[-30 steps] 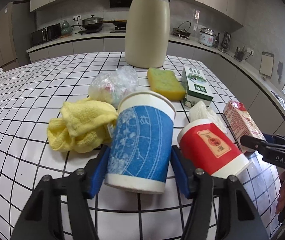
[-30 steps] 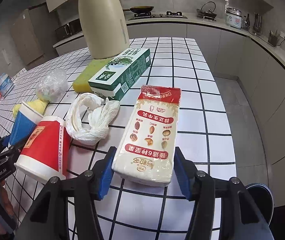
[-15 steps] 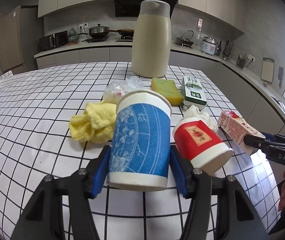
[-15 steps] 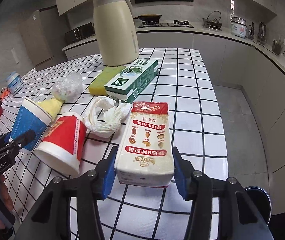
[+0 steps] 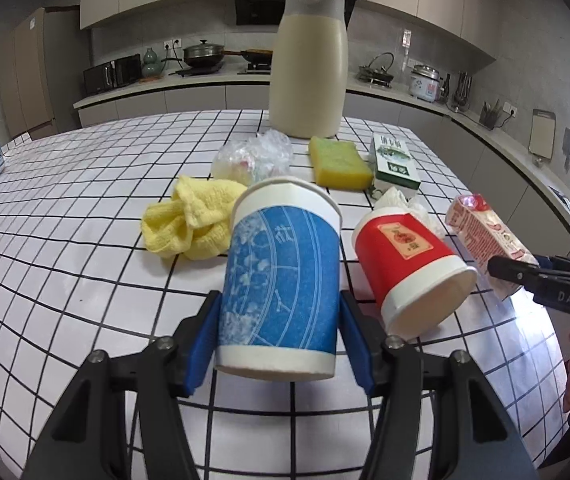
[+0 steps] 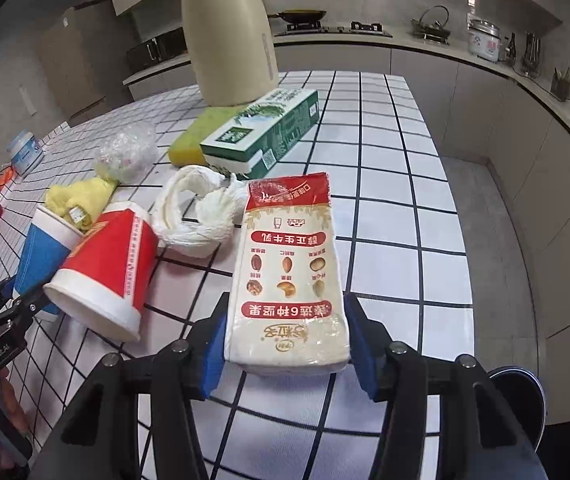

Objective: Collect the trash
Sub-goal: 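Carry the blue cup and milk carton over the black bin and release both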

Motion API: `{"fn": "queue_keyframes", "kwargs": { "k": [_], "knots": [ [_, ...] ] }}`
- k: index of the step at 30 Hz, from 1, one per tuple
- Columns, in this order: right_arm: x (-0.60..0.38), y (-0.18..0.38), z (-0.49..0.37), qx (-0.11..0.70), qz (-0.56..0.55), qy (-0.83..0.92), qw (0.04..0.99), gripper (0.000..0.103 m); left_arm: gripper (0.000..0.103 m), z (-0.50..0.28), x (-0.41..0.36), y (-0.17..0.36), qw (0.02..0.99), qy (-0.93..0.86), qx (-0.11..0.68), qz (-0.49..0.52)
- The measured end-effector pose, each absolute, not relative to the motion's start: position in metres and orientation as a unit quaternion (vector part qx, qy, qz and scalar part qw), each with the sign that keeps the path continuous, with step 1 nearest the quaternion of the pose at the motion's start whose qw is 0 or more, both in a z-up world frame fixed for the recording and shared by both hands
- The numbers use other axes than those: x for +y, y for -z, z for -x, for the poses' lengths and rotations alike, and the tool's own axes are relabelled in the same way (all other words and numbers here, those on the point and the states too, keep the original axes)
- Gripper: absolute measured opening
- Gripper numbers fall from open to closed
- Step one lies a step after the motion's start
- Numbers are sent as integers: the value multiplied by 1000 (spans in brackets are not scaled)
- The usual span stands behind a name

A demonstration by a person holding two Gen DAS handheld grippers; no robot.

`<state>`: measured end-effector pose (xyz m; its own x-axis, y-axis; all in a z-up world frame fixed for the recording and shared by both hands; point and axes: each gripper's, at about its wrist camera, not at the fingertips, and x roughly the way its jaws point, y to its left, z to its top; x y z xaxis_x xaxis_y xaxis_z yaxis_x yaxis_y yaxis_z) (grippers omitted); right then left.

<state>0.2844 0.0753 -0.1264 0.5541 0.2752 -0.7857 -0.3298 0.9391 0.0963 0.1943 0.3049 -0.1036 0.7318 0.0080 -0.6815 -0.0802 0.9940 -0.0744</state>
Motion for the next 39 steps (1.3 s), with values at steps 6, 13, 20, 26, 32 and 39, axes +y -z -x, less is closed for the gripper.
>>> {"fn": "queue_keyframes", "kwargs": {
  "k": [6,13,20,26,32,39],
  "knots": [
    [67,96,-255,415,25,-187,890,53,58,-175,300,83,935,-25,349,57],
    [37,66,-221,390,23,-194,900,52,58,-149,269,63,941,-18,333,58],
    [-16,53,-191,381,20,-188,905,52,58,-138,209,56,942,10,332,48],
    [-78,54,-173,385,8,-165,908,52,58,-134,146,57,940,42,336,37],
    [-140,58,-160,392,1,-141,909,52,58,-134,81,59,936,79,342,26],
    [-203,68,-146,403,-7,-118,907,52,58,-140,21,65,930,114,350,18]
  ]
}}
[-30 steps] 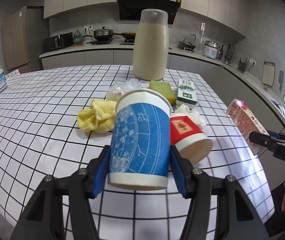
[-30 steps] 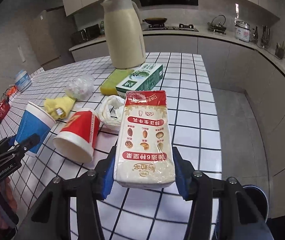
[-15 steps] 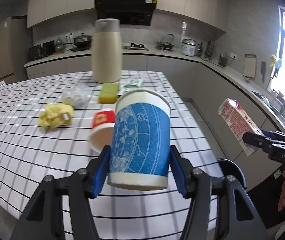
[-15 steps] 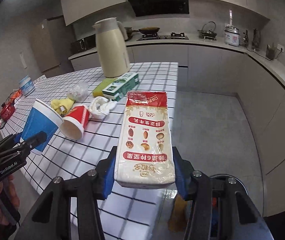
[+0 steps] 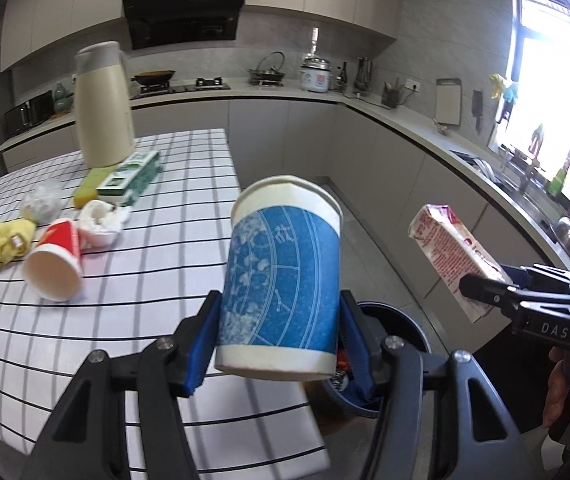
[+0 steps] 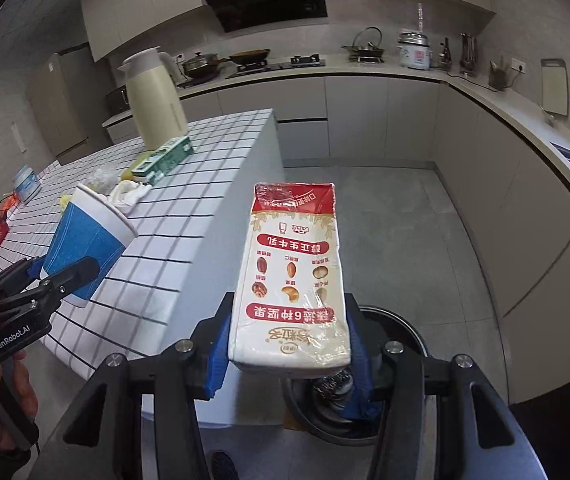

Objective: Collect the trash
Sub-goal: 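Carry the blue cup and milk carton over the black bin and release both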

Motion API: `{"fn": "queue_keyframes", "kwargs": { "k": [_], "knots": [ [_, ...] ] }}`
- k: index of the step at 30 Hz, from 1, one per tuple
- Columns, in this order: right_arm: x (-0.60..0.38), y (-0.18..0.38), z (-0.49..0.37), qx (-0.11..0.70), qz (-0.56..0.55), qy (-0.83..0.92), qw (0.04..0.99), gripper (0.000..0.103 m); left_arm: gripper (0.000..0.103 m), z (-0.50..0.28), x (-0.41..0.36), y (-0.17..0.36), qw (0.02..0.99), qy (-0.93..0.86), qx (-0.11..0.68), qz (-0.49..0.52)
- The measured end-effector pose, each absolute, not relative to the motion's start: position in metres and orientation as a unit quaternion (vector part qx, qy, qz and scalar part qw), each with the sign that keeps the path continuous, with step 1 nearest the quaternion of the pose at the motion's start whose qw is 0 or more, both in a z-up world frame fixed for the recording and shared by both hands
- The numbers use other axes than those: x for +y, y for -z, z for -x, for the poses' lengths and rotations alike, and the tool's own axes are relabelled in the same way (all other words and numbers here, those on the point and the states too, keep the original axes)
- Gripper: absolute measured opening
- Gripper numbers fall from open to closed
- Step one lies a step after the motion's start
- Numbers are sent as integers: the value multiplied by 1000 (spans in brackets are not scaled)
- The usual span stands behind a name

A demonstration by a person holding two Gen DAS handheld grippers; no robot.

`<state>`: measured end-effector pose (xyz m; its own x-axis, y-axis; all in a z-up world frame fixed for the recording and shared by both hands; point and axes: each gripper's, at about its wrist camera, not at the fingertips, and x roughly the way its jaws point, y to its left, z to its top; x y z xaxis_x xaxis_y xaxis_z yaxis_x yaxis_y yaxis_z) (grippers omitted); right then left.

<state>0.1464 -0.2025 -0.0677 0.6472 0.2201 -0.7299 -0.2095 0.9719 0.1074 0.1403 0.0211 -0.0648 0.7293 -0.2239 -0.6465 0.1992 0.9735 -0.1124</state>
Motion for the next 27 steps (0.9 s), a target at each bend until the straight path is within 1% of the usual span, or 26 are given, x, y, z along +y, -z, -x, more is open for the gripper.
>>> {"fn": "queue_keyframes", "kwargs": {
  "k": [13,20,27],
  "knots": [
    [-291,101,-129,432,-11,-108,896,52,58,-143,-73,99,910,153,385,10],
    [-319,134,-127,459,0,-122,880,52,58,-145,-105,133,895,152,419,6],
    [-326,181,-138,498,23,-150,854,52,58,-152,-123,183,873,139,468,5]
  ]
}}
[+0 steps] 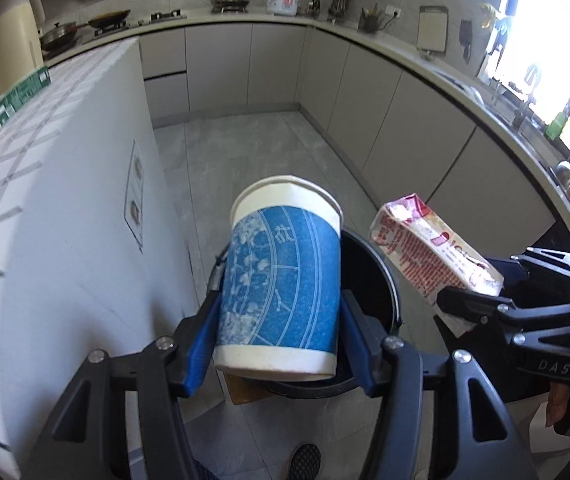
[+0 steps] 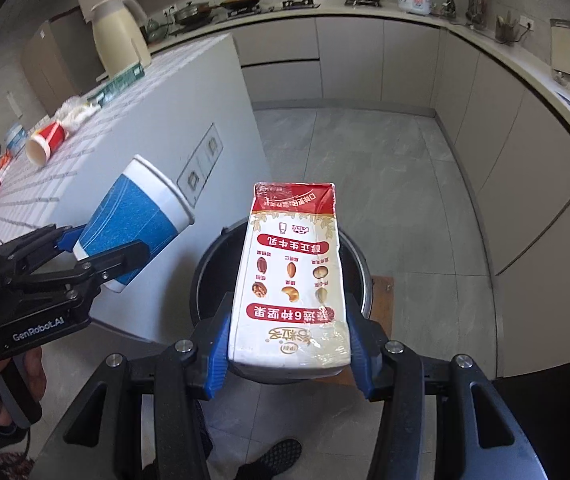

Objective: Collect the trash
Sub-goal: 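Carry the blue cup and milk carton over the black bin and release both, then move both tools back to the island toward the red cup and yellow cloth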

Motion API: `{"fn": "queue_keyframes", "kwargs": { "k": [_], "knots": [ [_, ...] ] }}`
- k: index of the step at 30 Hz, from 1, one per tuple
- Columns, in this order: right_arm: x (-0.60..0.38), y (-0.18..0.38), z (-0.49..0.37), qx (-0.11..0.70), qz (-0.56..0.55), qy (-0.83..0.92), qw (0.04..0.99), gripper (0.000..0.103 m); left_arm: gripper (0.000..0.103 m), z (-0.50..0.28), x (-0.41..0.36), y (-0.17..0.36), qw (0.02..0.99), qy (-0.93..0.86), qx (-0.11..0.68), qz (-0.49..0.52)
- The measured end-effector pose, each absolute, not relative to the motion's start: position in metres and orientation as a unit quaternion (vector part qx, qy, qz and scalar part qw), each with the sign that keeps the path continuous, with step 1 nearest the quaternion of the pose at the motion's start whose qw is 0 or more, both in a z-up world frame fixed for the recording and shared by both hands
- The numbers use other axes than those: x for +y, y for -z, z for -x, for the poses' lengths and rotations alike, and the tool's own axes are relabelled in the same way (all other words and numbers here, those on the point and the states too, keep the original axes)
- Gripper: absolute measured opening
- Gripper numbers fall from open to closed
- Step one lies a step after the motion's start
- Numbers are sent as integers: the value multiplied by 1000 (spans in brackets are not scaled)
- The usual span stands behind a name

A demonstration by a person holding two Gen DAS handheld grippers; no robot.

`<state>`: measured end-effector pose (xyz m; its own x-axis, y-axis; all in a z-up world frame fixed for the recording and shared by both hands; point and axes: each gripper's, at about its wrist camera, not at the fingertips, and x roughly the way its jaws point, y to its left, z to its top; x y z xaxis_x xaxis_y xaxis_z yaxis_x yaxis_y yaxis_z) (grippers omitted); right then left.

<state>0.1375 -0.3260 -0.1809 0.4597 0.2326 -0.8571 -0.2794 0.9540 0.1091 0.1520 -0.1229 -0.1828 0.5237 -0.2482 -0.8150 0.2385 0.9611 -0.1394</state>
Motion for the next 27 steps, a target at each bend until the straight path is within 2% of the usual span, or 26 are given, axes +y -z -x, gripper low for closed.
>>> {"fn": "queue_keyframes", "kwargs": {
  "k": [13,14,16,17,20,21,27],
  "knots": [
    [-301,275,-179,540,116,-220,804,54,62,-177,-142,246,842,114,528,18],
    [-301,281,-182,540,129,-216,803,57,62,-178,-142,250,840,105,532,15],
    [-303,290,-188,540,159,-190,804,97,67,-178,-141,251,838,92,538,15],
    [-306,290,-190,536,163,-184,807,100,71,-177,-142,250,840,86,536,12],
    [-320,293,-197,547,159,-148,809,101,90,-174,-144,248,843,75,533,4],
    [-328,294,-200,551,150,-130,810,103,101,-172,-146,247,845,69,530,-1],
    [-363,291,-204,558,90,-87,820,103,103,-170,-153,234,852,73,518,-11]
  ]
}}
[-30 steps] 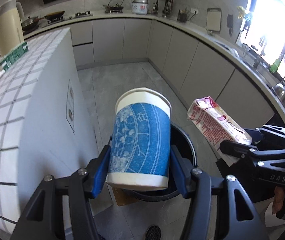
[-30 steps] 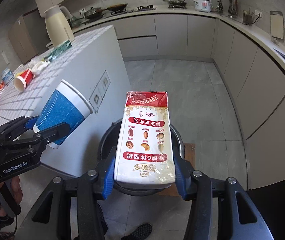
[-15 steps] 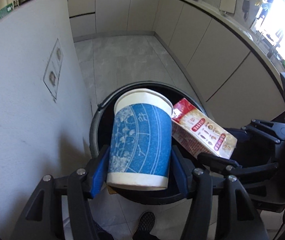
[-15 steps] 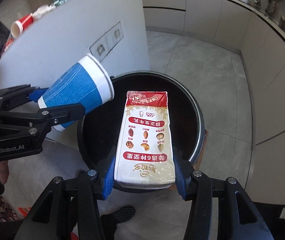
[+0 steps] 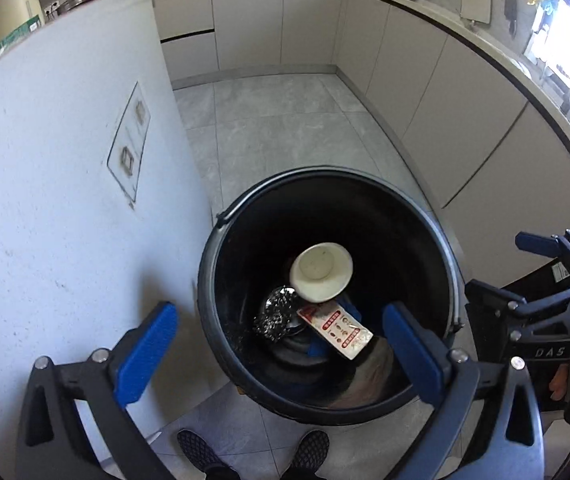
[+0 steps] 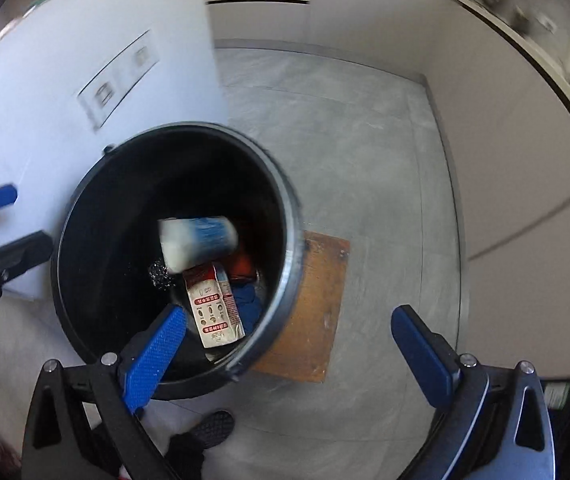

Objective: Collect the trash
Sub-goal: 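Move both tools back to the island toward the red cup and yellow cloth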

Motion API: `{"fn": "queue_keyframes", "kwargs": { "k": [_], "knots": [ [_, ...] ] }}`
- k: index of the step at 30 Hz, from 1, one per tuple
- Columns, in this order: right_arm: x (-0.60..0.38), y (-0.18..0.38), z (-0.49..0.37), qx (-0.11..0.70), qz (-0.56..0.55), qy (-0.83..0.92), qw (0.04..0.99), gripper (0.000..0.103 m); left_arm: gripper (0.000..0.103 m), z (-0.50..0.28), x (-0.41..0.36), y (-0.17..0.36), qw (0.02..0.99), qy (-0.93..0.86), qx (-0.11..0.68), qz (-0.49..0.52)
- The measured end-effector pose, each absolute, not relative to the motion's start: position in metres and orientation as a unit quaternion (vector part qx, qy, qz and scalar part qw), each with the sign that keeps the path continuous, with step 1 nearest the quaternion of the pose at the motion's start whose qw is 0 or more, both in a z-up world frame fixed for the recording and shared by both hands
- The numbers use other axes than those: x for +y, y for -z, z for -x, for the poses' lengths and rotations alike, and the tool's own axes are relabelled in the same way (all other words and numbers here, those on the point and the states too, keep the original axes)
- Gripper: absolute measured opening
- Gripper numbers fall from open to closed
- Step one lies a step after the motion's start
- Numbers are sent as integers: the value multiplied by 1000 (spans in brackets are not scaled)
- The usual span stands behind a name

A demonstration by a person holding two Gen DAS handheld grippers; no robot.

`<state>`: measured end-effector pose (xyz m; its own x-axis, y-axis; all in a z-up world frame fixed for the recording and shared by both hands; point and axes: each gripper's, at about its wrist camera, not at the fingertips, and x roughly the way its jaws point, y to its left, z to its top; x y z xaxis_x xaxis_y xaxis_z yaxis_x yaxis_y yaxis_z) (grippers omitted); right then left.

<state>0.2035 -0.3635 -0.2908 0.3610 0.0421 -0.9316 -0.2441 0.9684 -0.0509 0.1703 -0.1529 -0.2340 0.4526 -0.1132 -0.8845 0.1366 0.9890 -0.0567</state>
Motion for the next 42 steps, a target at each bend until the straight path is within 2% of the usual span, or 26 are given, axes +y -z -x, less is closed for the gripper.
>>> {"fn": "queue_keyframes", "kwargs": {
  "k": [16,21,31,42],
  "knots": [
    [-392,202,-184,500,-1,-47,865,103,103,-164,-158,155,883,75,463,-24],
    [-388,165,-180,459,-42,-66,885,103,103,-159,-148,128,892,74,445,-22],
    [-315,99,-173,378,-3,-87,922,103,103,-142,-80,93,911,44,411,13],
    [-212,71,-170,372,14,-136,918,103,103,-113,32,73,918,-25,393,37]
  ]
}}
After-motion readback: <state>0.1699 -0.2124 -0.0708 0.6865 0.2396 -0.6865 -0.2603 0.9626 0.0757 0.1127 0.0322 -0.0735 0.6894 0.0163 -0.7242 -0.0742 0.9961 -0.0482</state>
